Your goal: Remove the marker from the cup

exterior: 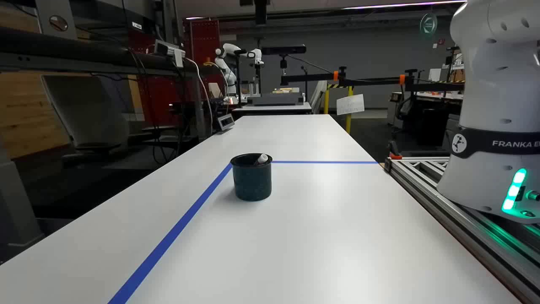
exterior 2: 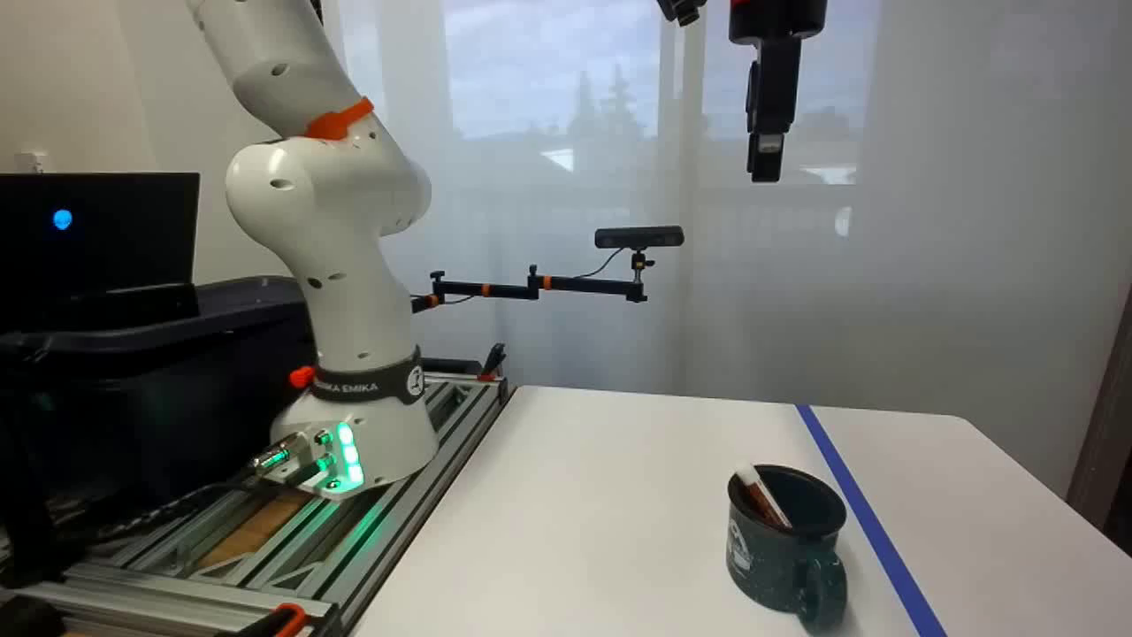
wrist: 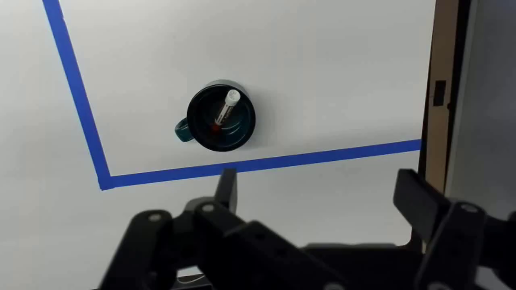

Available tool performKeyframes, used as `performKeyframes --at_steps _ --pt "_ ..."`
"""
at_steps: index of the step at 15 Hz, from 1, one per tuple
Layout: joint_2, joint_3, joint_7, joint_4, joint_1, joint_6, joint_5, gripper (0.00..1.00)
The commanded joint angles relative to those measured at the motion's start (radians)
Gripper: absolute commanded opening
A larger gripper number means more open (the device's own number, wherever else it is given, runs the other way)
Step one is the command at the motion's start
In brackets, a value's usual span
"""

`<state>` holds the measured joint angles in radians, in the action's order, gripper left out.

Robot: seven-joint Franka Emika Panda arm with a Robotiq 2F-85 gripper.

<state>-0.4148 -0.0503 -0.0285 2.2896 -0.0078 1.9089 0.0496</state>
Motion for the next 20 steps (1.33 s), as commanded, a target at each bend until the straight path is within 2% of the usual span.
performKeyframes --at_steps 1,11,15,20 --pt "0.001 0.007 0.003 -0.003 -0.009 -0.003 0.003 1.00" --pt "0.000 0.007 0.003 -0.004 -0.009 -0.003 0.003 1.00" --pt "0.079 -0.036 0.036 -0.009 -0.016 -0.012 0.060 1.00" --pt "0.239 -0.083 0.055 -0.025 -0.045 0.015 0.118 1.00"
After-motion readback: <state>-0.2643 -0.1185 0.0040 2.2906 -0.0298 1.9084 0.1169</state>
